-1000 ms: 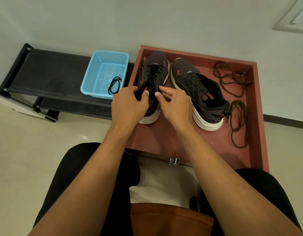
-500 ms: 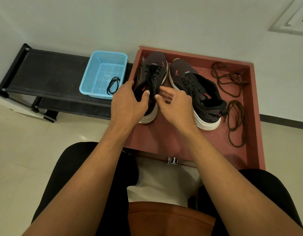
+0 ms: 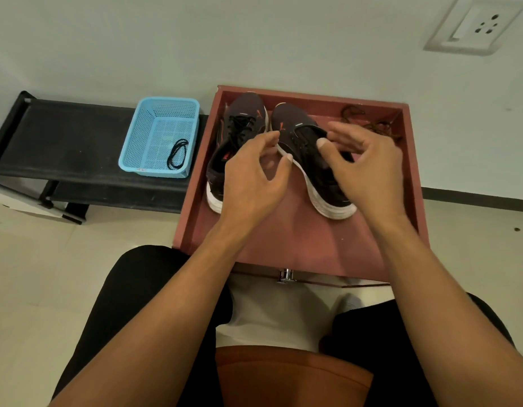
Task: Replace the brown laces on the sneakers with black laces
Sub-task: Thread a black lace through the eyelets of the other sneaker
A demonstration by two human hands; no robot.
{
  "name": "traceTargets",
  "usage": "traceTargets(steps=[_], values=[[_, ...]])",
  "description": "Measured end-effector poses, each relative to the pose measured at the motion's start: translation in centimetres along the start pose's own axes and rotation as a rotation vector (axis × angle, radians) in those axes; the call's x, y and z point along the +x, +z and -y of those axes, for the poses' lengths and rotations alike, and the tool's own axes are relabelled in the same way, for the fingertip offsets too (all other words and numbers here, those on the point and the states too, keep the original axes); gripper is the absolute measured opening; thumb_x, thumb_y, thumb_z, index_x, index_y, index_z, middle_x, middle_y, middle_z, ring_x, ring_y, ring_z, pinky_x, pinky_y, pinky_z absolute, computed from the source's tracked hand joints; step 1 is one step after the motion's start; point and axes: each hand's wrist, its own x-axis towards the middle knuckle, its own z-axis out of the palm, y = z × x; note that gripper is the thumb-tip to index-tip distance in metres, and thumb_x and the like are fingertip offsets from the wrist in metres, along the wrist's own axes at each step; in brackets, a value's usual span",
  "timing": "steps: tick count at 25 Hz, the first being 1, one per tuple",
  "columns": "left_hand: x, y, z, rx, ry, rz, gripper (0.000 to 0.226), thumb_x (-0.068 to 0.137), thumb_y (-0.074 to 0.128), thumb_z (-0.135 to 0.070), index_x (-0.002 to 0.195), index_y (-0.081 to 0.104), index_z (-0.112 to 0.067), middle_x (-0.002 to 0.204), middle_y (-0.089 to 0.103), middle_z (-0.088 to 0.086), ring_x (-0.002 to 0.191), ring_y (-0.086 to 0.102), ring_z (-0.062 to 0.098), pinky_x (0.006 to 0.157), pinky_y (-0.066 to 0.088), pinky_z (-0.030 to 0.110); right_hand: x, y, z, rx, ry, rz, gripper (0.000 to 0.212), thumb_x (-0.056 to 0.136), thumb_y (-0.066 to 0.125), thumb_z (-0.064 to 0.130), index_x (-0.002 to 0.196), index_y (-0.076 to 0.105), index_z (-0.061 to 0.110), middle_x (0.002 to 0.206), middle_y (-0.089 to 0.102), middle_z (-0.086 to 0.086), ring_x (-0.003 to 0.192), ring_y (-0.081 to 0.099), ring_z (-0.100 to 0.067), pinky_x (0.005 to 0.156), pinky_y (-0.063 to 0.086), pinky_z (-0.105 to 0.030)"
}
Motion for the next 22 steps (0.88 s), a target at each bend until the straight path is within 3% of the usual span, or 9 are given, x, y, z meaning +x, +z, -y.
traceTargets(steps=[4,8,11,14,18,20,22], values=[[-0.1,2.1,-0.3,0.017,-0.055,0.087,0.044,0.096,0.07,-0.03,0.139,0.064,-0.022,0.13,0.068,-0.009,0.114,0.064,-0.001,0.099,0.055,0.022,0.5,-2.9,-2.2,-0.062,0.052,-0.073,0.041,0.091,0.078,0.037,0.13,0.074,0.025,0.12,0.076,0.011,0.105,0.071,0.005,0.099,0.056,-0.021],[-0.6,3.5,-0.3,0.119,-0.022,0.223,0.047,0.094,0.07,-0.029,0.141,0.063,-0.029,0.133,0.063,-0.003,0.122,0.061,0.011,0.108,0.05,0.036,1.4,-2.9,-4.6,-0.141,0.139,-0.021,0.041,0.09,0.079,0.035,0.129,0.074,0.027,0.124,0.075,0.012,0.11,0.07,0.002,0.102,0.058,-0.032],[-0.8,4.1,0.1,0.177,-0.056,0.356,0.054,0.095,0.07,-0.032,0.147,0.056,-0.037,0.147,0.053,0.003,0.136,0.052,0.017,0.113,0.046,0.039,2.0,-2.3,-6.0,-0.144,0.236,0.065,0.044,0.09,0.08,0.032,0.132,0.072,0.026,0.128,0.074,0.007,0.115,0.069,-0.003,0.103,0.057,-0.033],[-1.1,4.6,-0.1,0.226,-0.082,0.446,0.06,0.097,0.069,-0.032,0.154,0.049,-0.032,0.163,0.04,0.009,0.15,0.04,0.02,0.122,0.035,0.037,2.4,-1.9,-6.1,-0.074,0.307,0.081,0.046,0.089,0.08,0.023,0.134,0.071,0.023,0.123,0.076,0.003,0.105,0.072,-0.003,0.102,0.058,-0.032],[-0.8,4.4,0.0,0.222,-0.125,0.432,0.061,0.098,0.068,-0.035,0.155,0.05,-0.021,0.165,0.039,0.009,0.148,0.045,0.022,0.123,0.035,0.037,2.0,-1.8,-5.9,-0.095,0.332,0.106,0.038,0.087,0.08,0.02,0.125,0.075,0.024,0.105,0.079,0.009,0.084,0.074,0.0,0.085,0.063,-0.027],[-0.7,3.8,0.1,0.194,-0.139,0.374,0.052,0.097,0.068,-0.034,0.147,0.06,-0.021,0.157,0.051,0.007,0.136,0.058,0.021,0.117,0.044,0.036,1.8,-1.9,-5.5,-0.119,0.345,0.142,0.029,0.087,0.082,0.02,0.116,0.077,0.021,0.093,0.079,0.008,0.071,0.076,-0.003,0.064,0.061,-0.019],[-0.8,2.8,0.0,0.209,-0.147,0.295,0.037,0.097,0.068,-0.03,0.133,0.072,-0.022,0.138,0.069,0.002,0.116,0.07,0.012,0.105,0.05,0.023,1.5,-2.0,-4.9,-0.154,0.356,0.184,0.019,0.086,0.085,0.02,0.104,0.078,0.018,0.083,0.078,0.002,0.062,0.076,-0.009,0.055,0.06,-0.021]])
